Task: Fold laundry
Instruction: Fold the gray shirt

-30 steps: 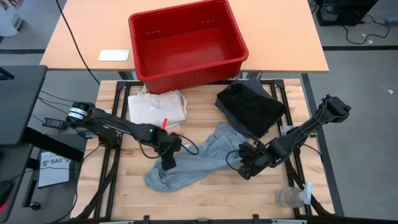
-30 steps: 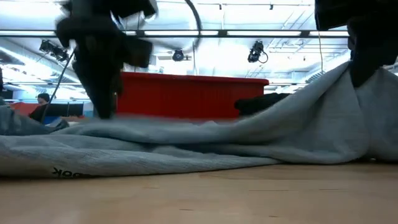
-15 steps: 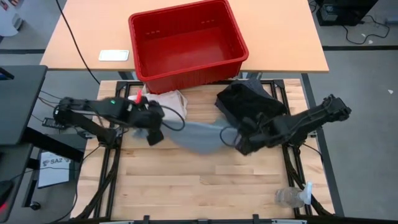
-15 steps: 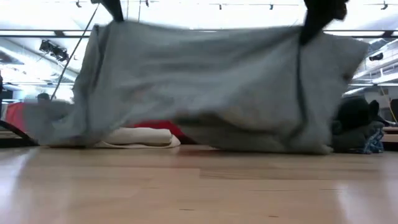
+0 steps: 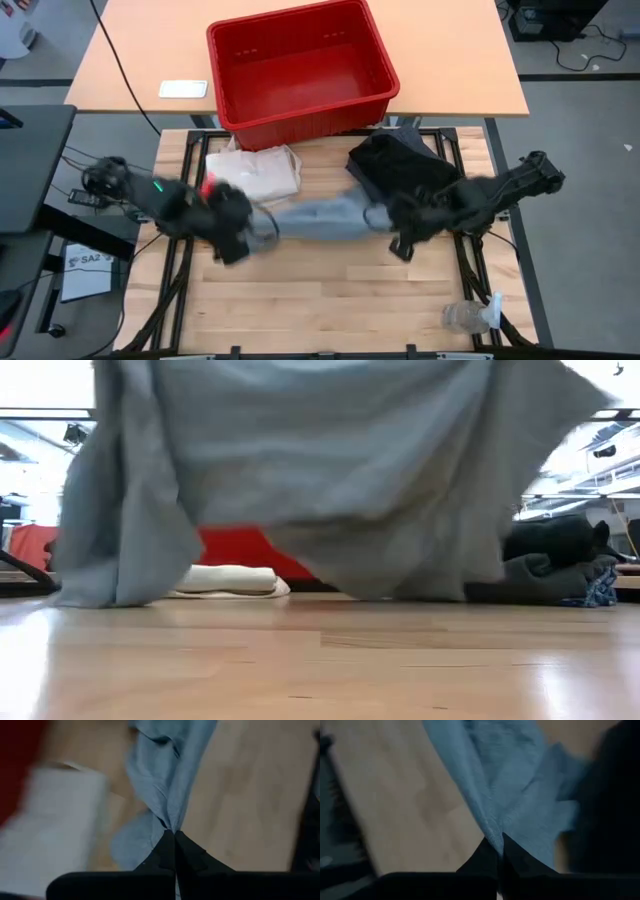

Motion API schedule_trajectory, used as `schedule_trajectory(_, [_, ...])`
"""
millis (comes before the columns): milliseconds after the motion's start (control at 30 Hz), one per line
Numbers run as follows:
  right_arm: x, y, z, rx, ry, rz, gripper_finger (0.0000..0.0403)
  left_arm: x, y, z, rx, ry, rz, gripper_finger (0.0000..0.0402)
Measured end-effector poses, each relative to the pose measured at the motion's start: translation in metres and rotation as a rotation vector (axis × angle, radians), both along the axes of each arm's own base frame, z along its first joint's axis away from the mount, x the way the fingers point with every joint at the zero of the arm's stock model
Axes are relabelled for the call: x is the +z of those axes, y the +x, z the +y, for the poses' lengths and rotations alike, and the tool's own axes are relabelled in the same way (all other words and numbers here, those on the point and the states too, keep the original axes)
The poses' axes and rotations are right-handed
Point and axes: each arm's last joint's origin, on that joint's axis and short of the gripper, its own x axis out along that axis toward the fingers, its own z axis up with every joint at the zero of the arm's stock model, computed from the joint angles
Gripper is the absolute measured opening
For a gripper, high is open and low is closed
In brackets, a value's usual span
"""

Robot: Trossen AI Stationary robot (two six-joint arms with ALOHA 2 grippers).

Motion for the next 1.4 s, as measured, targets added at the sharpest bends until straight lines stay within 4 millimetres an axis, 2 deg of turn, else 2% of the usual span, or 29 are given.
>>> schedule_trajectory(133, [-0.04, 0.002, 0.033, 0.027, 0.151, 0.016, 0.0002, -0.056, 0.014, -0.046, -0.063, -0.09, 0.063, 0.0])
schedule_trajectory(333, [-0.116, -0.01, 0.076, -0.01, 0.394, 0.003, 0.0002, -0.145, 0.022, -0.104, -0.058, -0.292, 0.109, 0.0005])
schedule_trajectory(467, [-0.153, -0.021, 0.092, -0.032, 0.54, -0.039, 0.0002, -0.187, 0.024, -0.127, -0.035, -0.389, 0.125, 0.0026])
schedule_trajectory(567, [-0.173, -0.028, 0.097, -0.015, 0.663, -0.038, 0.0009, -0.206, 0.026, -0.138, -0.039, -0.435, 0.15, 0.0043])
schedule_trajectory(700, [-0.18, -0.032, 0.101, 0.024, 0.771, -0.046, 0.0054, -0.206, 0.03, -0.144, -0.051, -0.457, 0.149, 0.0073])
schedule_trajectory(833, [-0.172, -0.028, 0.104, 0.081, 0.818, -0.022, 0.0104, -0.189, 0.03, -0.141, -0.065, -0.471, 0.103, 0.0109])
schedule_trajectory(933, [-0.163, -0.023, 0.104, 0.147, 0.825, -0.049, 0.0128, -0.173, 0.03, -0.134, -0.064, -0.459, 0.029, 0.0131])
schedule_trajectory(1033, [-0.158, -0.015, 0.099, 0.206, 0.756, -0.124, 0.014, -0.164, 0.031, -0.118, 0.006, -0.39, -0.029, 0.0144])
schedule_trajectory(1133, [-0.159, -0.002, 0.082, 0.177, 0.631, -0.209, 0.0142, -0.166, 0.031, -0.093, 0.112, -0.261, 0.028, 0.0148])
schedule_trajectory(1233, [-0.165, 0.012, 0.052, 0.099, 0.52, -0.206, 0.0143, -0.172, 0.033, -0.066, 0.187, -0.157, 0.135, 0.0149])
schedule_trajectory(1400, [-0.164, 0.034, 0.004, 0.177, 0.412, -0.261, 0.0144, -0.174, 0.054, -0.041, 0.115, -0.253, 0.169, 0.0149])
